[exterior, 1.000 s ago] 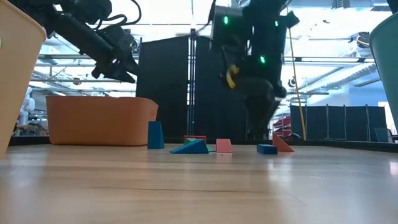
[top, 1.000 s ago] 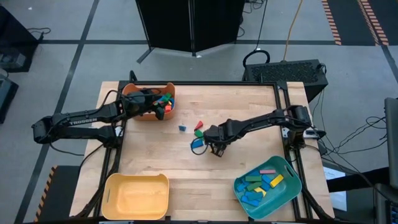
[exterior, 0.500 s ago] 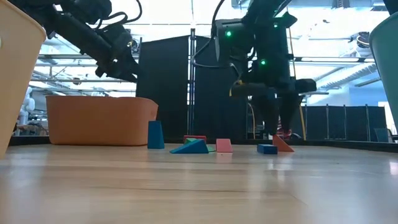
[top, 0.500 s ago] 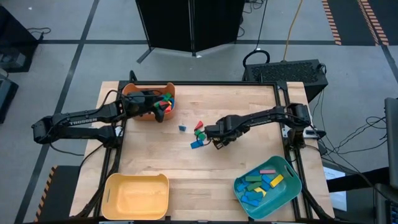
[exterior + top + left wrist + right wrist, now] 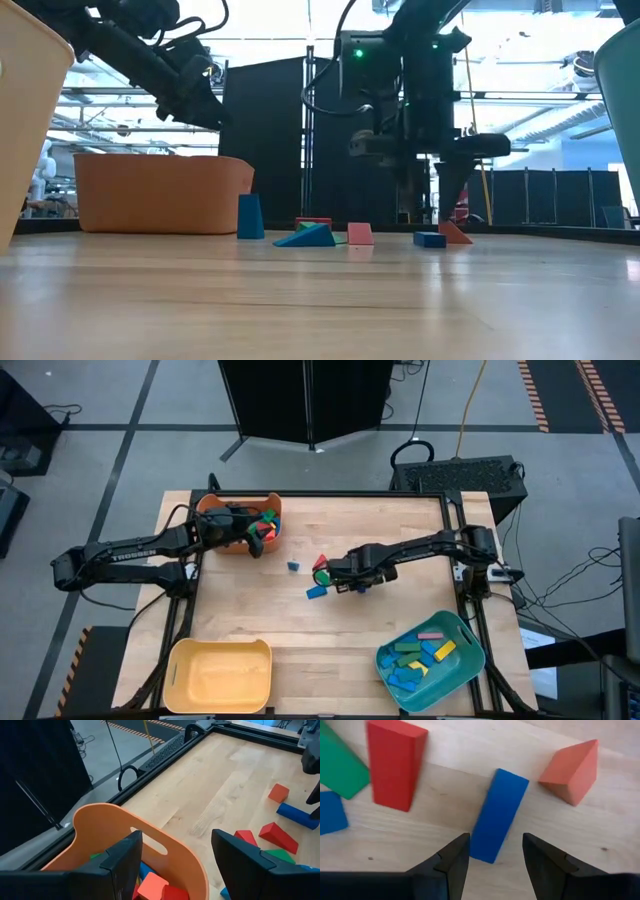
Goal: Sort blocks by size
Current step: Put the blue rectangular block into the blue bin
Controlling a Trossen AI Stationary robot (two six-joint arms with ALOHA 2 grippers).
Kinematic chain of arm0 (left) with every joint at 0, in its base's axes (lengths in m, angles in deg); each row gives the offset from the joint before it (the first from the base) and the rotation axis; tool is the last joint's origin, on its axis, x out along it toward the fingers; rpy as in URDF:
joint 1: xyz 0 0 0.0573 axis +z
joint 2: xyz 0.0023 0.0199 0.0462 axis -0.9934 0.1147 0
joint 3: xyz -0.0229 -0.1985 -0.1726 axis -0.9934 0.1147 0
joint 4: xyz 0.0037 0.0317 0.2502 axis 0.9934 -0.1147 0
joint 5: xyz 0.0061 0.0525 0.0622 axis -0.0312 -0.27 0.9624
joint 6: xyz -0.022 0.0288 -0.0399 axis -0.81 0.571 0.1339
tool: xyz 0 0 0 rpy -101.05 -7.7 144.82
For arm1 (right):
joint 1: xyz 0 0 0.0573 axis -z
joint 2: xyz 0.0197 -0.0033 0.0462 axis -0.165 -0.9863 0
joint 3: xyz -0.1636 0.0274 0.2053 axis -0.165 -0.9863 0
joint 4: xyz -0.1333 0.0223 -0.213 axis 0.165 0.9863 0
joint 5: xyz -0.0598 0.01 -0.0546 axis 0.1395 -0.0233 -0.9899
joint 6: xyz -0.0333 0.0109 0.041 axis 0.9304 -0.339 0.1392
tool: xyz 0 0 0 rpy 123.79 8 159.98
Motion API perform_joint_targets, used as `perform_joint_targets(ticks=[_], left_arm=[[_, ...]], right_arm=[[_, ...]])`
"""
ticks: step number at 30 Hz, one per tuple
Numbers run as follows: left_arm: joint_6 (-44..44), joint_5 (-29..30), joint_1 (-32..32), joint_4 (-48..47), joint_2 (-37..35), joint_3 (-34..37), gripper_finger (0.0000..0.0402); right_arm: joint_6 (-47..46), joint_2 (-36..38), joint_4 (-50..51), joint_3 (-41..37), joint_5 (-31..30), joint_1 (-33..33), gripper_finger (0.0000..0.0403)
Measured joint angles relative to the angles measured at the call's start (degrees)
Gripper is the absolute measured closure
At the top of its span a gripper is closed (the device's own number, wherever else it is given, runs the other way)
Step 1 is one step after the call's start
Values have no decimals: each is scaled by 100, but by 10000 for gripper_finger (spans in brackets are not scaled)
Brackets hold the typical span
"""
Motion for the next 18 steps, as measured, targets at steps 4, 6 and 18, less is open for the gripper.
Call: perform_joint_targets(ticks=[4, 6, 18], left_arm=[[12, 0, 49, -64, 0, -75, 162], [9, 0, 71, -64, -2, -123, 162], [-6, 0, 76, -345, -1, -170, 162]], right_arm=[[-183, 11, -153, 3, 0, -6, 231], [-192, 11, -152, 2, -10, -17, 231], [-619, -42, -750, -477, 102, -26, 231]])
